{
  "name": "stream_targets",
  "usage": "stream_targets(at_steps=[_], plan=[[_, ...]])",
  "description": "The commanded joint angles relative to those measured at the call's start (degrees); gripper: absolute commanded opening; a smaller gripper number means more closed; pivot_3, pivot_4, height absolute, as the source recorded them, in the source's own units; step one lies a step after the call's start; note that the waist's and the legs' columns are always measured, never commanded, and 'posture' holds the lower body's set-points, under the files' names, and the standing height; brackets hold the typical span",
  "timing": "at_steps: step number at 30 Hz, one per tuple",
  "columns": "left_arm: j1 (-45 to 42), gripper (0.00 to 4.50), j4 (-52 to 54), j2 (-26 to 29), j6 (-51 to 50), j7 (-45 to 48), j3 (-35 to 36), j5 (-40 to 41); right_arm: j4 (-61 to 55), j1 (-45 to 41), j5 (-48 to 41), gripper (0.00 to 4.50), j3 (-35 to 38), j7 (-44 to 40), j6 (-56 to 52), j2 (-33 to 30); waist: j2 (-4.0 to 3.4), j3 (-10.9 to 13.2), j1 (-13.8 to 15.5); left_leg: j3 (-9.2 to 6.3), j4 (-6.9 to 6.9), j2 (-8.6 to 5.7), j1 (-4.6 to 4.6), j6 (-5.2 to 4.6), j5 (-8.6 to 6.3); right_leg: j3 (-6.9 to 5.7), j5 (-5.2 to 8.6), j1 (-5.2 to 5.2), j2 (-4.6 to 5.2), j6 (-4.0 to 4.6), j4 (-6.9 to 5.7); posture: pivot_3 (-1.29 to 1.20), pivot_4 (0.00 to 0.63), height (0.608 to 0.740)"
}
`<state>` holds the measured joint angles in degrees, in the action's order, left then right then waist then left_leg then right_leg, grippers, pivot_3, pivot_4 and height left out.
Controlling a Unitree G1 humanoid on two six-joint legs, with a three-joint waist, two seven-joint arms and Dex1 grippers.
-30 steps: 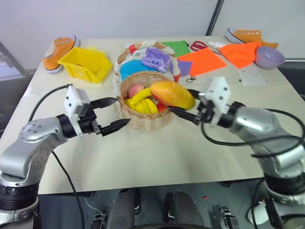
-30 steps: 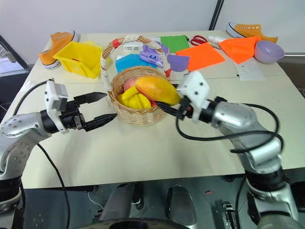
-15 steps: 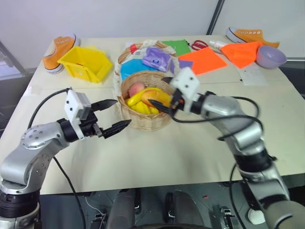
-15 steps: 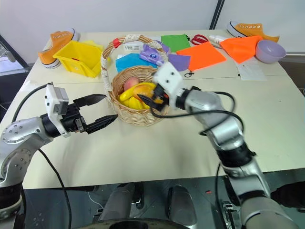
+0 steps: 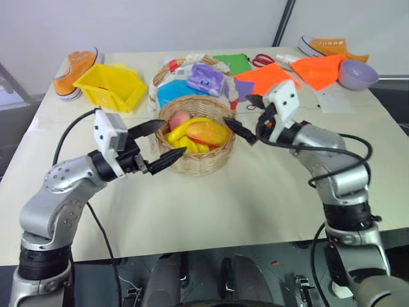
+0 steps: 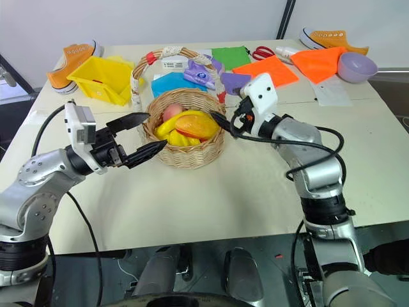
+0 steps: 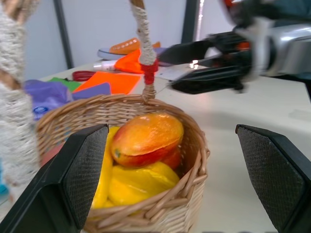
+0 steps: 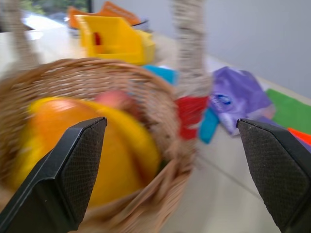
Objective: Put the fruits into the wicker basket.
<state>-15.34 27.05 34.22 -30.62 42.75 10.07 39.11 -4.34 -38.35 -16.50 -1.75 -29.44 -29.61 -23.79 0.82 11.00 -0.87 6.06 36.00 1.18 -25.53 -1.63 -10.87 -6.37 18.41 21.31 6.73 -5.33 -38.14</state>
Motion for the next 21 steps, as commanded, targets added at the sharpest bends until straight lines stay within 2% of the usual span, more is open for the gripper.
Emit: stream_targets(at_steps=[1,4,10,15,18,21], plan=[[0.4,4.50,1.1,-0.1,1.8,-0.2,-0.1,-0.7,6.1,-3.2,1.6,4.23,1.2,1.4,5.0,2.0,0.00,0.0,0.0,0.01,-0.01,0.00,-0.01,0.00,0.00,0.00,0.00,0.00,0.00,0.00,0.00,0.00,0.150,0.729],[0.9,4.50,1.8,-0.3,1.9,-0.9,0.2,-0.8,7.2,-3.2,0.8,3.20,2.3,0.7,5.8,2.7,0.00,0.0,0.2,0.01,0.00,-0.01,-0.05,-0.01,0.00,-0.01,0.00,0.00,0.01,0.00,0.00,0.00,0.150,0.729],[2.4,4.50,3.1,-0.6,2.2,-1.8,0.0,-0.9,2.4,-1.4,-1.3,0.14,5.9,2.1,4.2,1.9,-0.01,0.0,0.3,-0.01,0.03,-0.01,-0.07,-0.01,0.00,-0.01,0.00,0.01,0.02,-0.01,0.00,0.00,0.150,0.729],[2.6,4.50,2.9,-0.8,2.4,-1.8,-0.6,-1.2,-3.7,2.6,-2.0,0.06,12.7,4.6,2.3,-2.4,-0.02,0.0,0.4,-0.02,0.02,-0.03,-0.12,-0.02,-0.01,-0.01,0.00,0.03,0.05,0.00,0.02,0.00,0.150,0.729],[1.4,4.50,1.6,-1.4,2.8,-0.9,-2.5,-1.8,-3.0,6.4,-0.5,0.06,21.8,8.0,1.8,-8.6,-0.03,0.0,0.6,-0.02,0.03,-0.04,-0.11,-0.02,-0.01,-0.01,0.00,0.01,0.05,-0.01,0.03,0.00,0.150,0.729],[0.2,4.50,0.6,-2.0,3.2,-0.3,-4.1,-2.2,0.1,9.0,0.4,0.06,26.9,10.2,2.9,-12.4,-0.03,0.0,1.1,0.00,0.03,-0.05,-0.11,-0.03,-0.01,0.00,0.00,0.02,0.06,-0.01,0.04,0.00,0.150,0.729]])
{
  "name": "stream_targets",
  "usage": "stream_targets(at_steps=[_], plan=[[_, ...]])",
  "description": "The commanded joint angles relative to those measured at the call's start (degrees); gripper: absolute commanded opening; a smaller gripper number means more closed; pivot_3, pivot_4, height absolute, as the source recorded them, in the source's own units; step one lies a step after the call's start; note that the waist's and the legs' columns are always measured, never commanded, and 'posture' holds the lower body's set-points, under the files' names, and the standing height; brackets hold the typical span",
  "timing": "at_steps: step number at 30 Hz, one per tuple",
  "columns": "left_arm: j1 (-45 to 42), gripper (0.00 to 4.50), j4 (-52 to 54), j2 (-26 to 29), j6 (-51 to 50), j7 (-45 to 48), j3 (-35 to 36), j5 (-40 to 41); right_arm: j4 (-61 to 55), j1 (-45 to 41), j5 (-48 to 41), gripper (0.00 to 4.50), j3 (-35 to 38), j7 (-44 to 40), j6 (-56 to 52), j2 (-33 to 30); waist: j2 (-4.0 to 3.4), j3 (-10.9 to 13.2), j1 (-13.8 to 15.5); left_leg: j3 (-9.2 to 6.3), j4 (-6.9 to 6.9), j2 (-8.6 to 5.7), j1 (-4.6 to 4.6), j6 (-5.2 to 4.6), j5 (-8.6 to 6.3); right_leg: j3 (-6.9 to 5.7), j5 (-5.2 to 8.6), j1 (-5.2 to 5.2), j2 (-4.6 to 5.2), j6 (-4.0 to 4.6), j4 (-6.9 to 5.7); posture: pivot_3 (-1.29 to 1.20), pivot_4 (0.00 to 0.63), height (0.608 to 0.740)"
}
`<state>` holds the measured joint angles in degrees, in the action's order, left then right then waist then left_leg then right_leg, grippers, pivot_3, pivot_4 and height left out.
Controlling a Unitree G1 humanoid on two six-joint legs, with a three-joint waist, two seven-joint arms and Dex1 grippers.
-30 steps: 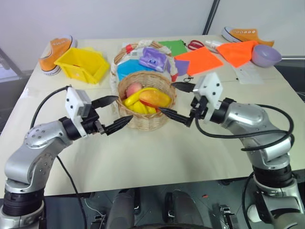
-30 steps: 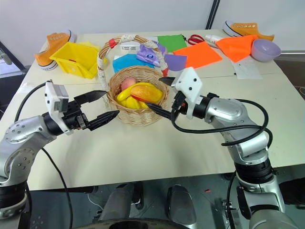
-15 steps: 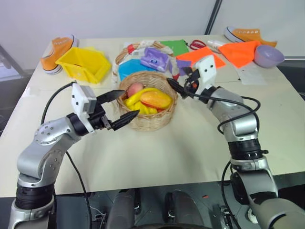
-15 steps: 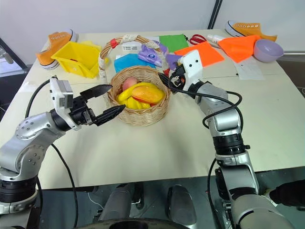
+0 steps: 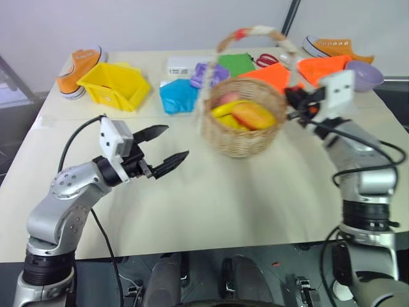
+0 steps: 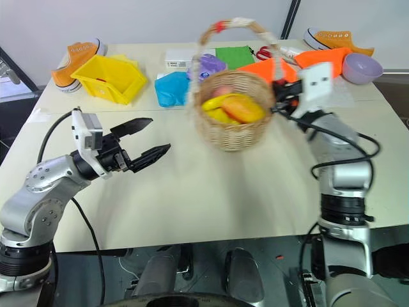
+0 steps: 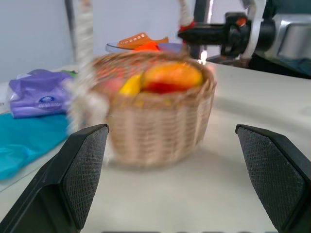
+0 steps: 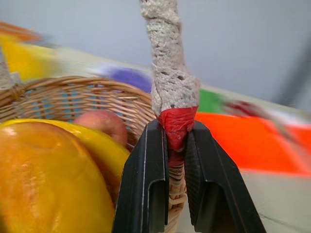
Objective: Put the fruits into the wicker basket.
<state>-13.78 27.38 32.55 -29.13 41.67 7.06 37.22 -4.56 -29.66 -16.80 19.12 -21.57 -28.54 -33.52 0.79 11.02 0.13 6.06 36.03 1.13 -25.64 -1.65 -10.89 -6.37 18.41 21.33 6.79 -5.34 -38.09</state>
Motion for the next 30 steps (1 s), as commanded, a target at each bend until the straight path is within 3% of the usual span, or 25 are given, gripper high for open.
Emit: stream_targets(at_steps=[1,5,9,15,20,24,27,30], plan=[[-1.8,4.50,-0.1,-0.6,1.8,1.1,-1.6,-0.5,1.9,1.1,0.7,0.06,8.0,2.9,2.5,-3.6,-0.01,0.0,0.1,0.01,0.00,0.00,0.01,0.00,0.00,0.00,0.00,0.00,-0.01,0.00,0.00,0.00,0.150,0.729],[-4.0,4.50,-2.3,-1.8,2.7,2.0,-3.6,-1.5,9.8,2.7,1.2,0.06,13.4,5.6,5.2,-6.2,-0.04,0.0,0.0,0.04,-0.01,0.04,0.06,0.00,0.00,0.01,0.00,-0.02,-0.04,0.00,-0.01,0.00,0.150,0.729],[-5.8,4.50,-3.2,-3.1,3.0,1.7,-4.7,-2.0,14.2,4.0,1.5,0.06,14.1,5.7,8.0,-7.0,-0.16,0.0,-0.4,0.11,-0.01,0.05,0.10,-0.01,0.02,0.01,0.00,-0.01,-0.07,0.00,-0.03,0.00,0.150,0.729],[-6.2,4.50,-4.7,-3.2,3.2,1.5,-4.5,-2.8,10.6,7.5,1.8,2.79,14.8,6.8,8.6,-6.6,-0.21,-0.1,-0.7,0.10,0.00,0.05,0.12,-0.02,0.02,0.01,0.00,-0.06,-0.07,-0.01,-0.03,0.00,0.150,0.729],[-4.4,4.50,-6.7,-2.0,3.2,1.0,-2.8,-3.8,2.1,15.1,-0.4,2.79,17.2,5.5,7.9,-5.7,-0.24,-0.1,-0.5,0.08,0.01,0.05,0.11,-0.02,0.02,0.04,0.00,-0.08,-0.04,-0.01,-0.02,0.00,0.150,0.729],[-0.9,4.50,-11.7,-0.9,6.1,-0.6,-0.1,-7.3,-6.5,26.3,-6.7,2.79,20.9,-0.9,7.3,-3.5,-0.27,-0.1,-0.3,0.04,-0.03,0.07,0.18,-0.04,0.00,0.04,0.01,-0.15,-0.05,-0.01,0.00,0.00,0.150,0.729],[0.8,4.50,-16.0,-0.6,8.1,-2.6,1.7,-10.1,-11.4,32.7,-9.4,2.79,19.4,-6.8,9.0,-2.8,-0.29,-0.1,-0.4,0.04,-0.02,0.08,0.19,-0.40,-0.23,0.05,0.01,-0.14,-0.04,-0.01,0.01,0.00,0.150,0.729],[4.8,4.50,-20.9,-0.1,11.6,-3.7,3.9,-13.3,-17.3,38.0,-11.2,2.79,11.9,-13.2,9.2,-1.5,-0.36,-0.2,-1.0,0.03,-0.01,0.11,0.24,-0.38,-0.26,0.08,0.00,-0.16,-0.03,-0.01,0.01,0.00,0.150,0.729]])
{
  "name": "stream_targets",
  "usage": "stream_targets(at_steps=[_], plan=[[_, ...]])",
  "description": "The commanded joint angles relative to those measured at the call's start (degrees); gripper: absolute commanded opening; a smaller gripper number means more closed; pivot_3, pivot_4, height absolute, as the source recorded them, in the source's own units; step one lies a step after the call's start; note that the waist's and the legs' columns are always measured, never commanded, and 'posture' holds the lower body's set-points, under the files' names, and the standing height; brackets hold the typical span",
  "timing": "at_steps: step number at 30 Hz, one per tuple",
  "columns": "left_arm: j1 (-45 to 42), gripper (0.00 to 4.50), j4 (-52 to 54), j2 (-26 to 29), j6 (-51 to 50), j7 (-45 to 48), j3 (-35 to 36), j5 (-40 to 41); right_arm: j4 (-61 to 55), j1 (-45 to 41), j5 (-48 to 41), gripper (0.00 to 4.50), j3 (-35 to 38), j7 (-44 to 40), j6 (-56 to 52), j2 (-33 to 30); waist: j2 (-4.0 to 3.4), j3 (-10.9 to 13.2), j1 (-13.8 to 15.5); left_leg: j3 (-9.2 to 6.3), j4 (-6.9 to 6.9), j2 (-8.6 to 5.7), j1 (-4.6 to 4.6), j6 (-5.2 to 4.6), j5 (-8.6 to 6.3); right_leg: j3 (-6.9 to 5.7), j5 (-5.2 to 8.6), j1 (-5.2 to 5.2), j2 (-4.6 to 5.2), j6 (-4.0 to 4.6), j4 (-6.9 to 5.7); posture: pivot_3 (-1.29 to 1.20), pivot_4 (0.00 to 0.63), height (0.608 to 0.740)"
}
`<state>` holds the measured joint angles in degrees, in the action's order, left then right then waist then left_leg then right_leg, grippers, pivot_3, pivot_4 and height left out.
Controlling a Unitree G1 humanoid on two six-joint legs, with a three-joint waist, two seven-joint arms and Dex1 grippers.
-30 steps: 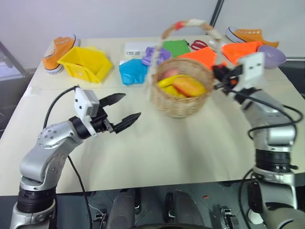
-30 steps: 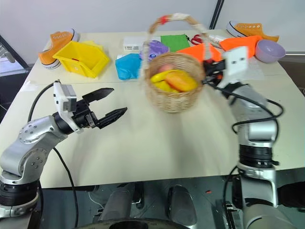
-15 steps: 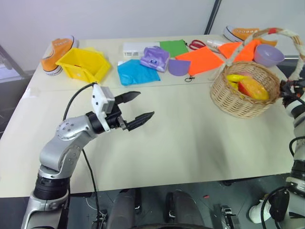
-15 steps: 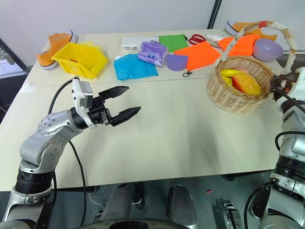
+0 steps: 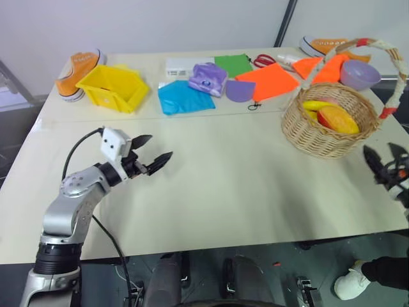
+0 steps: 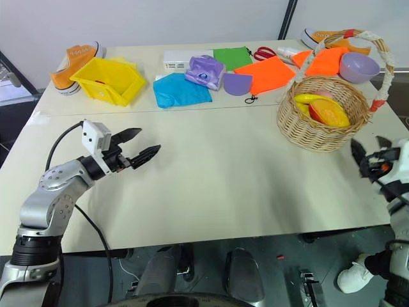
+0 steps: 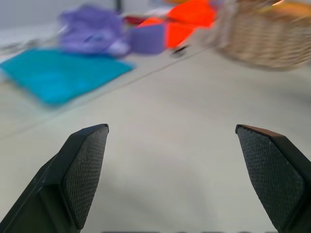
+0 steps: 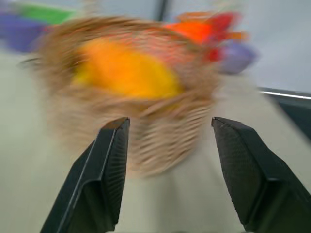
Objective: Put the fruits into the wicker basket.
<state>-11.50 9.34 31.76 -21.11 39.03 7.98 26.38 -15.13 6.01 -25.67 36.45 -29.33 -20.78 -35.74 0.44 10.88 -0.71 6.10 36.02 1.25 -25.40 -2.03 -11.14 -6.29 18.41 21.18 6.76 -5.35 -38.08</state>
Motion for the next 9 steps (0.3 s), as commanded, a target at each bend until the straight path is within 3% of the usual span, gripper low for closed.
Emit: stream_targets(at_steps=[1,9], plan=[[3.4,4.50,-3.8,0.7,4.4,-1.3,3.6,-2.9,-7.7,3.1,-2.1,2.79,-7.5,-6.5,1.6,0.8,0.00,0.0,-0.3,0.00,-0.02,0.04,0.05,0.00,-0.01,0.01,0.00,-0.02,-0.02,0.00,0.00,0.00,0.150,0.729],[10.2,4.50,-4.2,-0.5,7.4,-3.7,6.7,-4.2,-3.5,-2.4,2.3,2.79,-20.4,-9.0,3.8,1.9,-0.01,0.0,0.4,-0.01,0.00,0.07,-0.02,0.13,-0.12,-0.03,0.00,0.23,0.07,0.04,0.11,0.00,0.150,0.729]])
